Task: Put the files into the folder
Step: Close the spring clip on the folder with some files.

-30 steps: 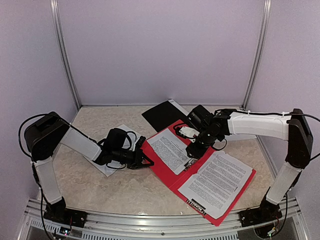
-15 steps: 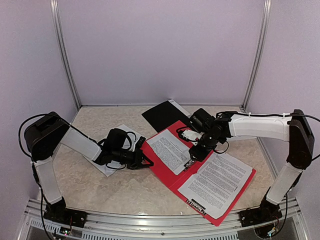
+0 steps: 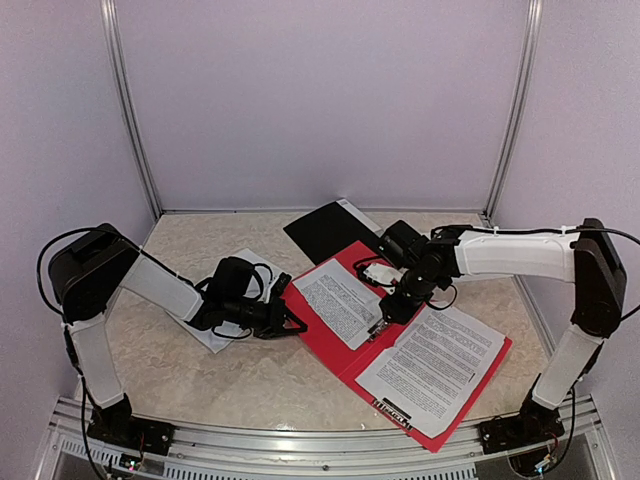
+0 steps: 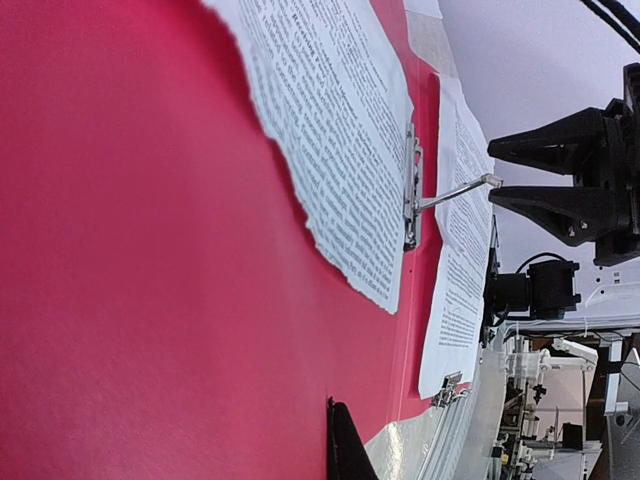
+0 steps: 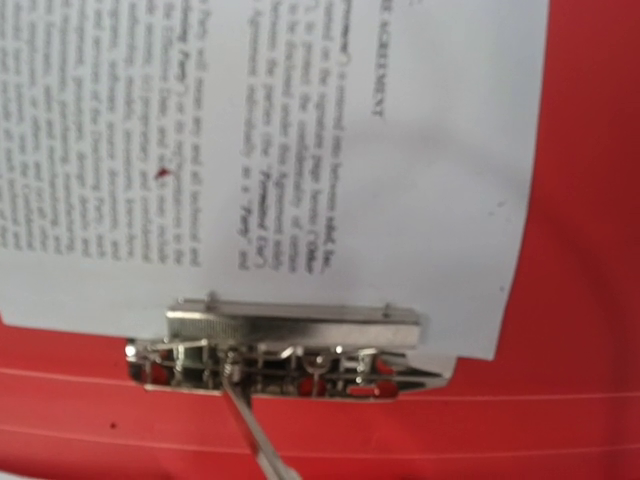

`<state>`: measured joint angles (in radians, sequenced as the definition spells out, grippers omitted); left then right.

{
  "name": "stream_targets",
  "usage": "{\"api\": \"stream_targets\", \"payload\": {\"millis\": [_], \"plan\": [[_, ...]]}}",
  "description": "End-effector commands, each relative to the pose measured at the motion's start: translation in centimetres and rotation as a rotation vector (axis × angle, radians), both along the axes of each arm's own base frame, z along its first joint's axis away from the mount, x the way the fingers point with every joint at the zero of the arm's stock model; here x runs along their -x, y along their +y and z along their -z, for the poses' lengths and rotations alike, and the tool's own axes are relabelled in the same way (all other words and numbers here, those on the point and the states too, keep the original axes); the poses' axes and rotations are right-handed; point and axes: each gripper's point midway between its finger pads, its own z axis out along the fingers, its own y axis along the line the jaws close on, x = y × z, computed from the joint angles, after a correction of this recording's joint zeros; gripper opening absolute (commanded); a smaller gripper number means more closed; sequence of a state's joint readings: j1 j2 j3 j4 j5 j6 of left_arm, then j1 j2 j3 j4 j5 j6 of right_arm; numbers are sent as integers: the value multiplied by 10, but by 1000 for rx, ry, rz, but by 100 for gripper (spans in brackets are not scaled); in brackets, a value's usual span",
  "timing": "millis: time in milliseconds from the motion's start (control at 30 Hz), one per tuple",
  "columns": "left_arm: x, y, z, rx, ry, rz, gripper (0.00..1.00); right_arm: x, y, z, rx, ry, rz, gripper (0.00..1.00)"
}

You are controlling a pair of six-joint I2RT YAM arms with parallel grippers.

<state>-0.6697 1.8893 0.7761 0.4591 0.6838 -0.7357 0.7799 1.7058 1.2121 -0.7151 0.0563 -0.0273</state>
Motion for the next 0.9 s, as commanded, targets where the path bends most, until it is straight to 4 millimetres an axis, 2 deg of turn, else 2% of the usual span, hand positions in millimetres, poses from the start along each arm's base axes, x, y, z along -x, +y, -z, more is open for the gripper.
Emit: {"api": "stream_targets", "payload": {"millis": [0, 333, 767, 867], "plan": [[6, -1, -1, -12, 5, 20, 0, 6, -9, 15, 39, 47, 11, 32], [6, -1, 0, -12, 7, 21, 0, 4, -9, 14, 44, 37, 13, 21], [8, 1, 0, -19, 8, 18, 0, 1, -14, 17, 77, 23, 22, 0], [9, 0, -1, -23, 3, 22, 0, 1, -16, 23, 89, 26, 19, 0]]}}
